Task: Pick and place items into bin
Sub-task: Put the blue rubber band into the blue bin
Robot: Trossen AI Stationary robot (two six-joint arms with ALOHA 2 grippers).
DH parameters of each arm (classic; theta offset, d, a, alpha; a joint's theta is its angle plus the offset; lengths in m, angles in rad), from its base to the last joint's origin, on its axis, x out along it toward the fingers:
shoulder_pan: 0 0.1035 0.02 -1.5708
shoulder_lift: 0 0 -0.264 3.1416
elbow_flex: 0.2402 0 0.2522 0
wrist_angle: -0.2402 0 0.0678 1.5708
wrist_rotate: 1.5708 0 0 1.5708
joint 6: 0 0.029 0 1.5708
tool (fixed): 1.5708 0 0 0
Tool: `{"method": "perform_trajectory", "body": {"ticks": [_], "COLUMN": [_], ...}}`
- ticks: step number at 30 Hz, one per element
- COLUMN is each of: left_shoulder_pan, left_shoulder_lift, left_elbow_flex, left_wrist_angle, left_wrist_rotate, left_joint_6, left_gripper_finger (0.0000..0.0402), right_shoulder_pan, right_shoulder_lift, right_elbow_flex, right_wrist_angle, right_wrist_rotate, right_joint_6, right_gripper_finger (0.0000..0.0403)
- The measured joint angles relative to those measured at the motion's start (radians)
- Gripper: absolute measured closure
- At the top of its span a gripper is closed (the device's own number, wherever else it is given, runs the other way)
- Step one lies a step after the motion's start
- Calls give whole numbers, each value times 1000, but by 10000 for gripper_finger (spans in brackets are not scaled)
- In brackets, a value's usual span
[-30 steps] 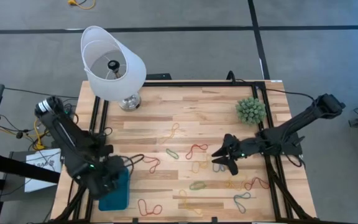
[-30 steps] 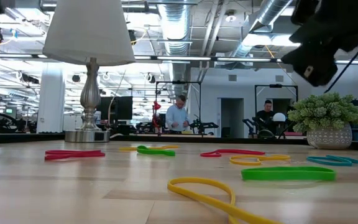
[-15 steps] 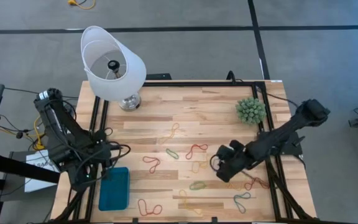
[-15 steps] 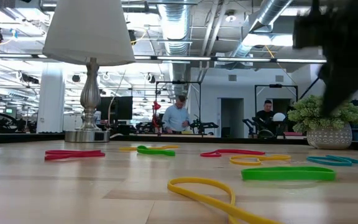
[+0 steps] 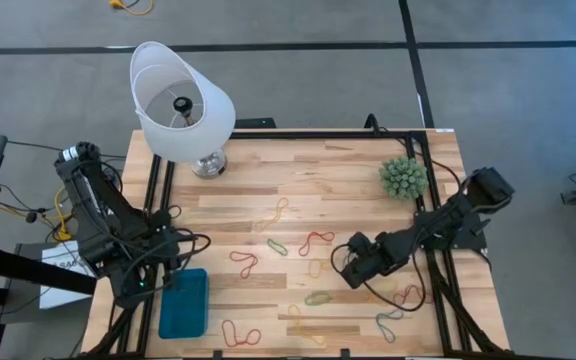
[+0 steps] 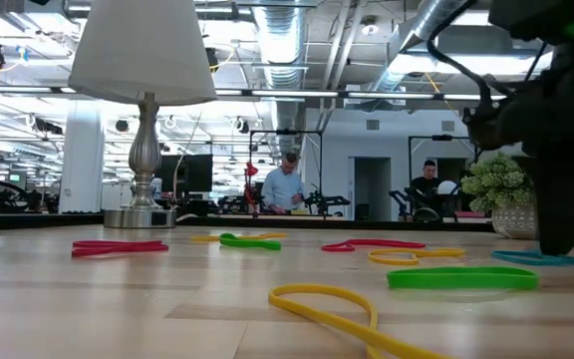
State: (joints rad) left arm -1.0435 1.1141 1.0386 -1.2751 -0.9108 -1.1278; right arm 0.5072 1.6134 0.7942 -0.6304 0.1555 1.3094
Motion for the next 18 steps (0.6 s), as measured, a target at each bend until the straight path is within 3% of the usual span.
{"method": "perform_trajectory", "body": {"ticks": [8,15,18], "left_shoulder_pan": [0,0,0], "left_shoulder_lift": [0,0,0], "left_elbow_flex": [0,0,0], "left_wrist_angle": [0,0,0], "left_wrist_rotate": [-4,-10,-11], "left_joint_6": [34,34,48], "left_gripper_finger": [276,276,276], "right_shoulder_pan": [1,2,3], "right_shoulder_lift": [38,40,28], "right_elbow_flex": [5,2,8], "right_wrist_angle": [-10,-11,-1], "right_wrist_rotate": [4,31,38], "right_joint_6": [-8,-63,-86], "right_gripper_finger": [281,384,393]}}
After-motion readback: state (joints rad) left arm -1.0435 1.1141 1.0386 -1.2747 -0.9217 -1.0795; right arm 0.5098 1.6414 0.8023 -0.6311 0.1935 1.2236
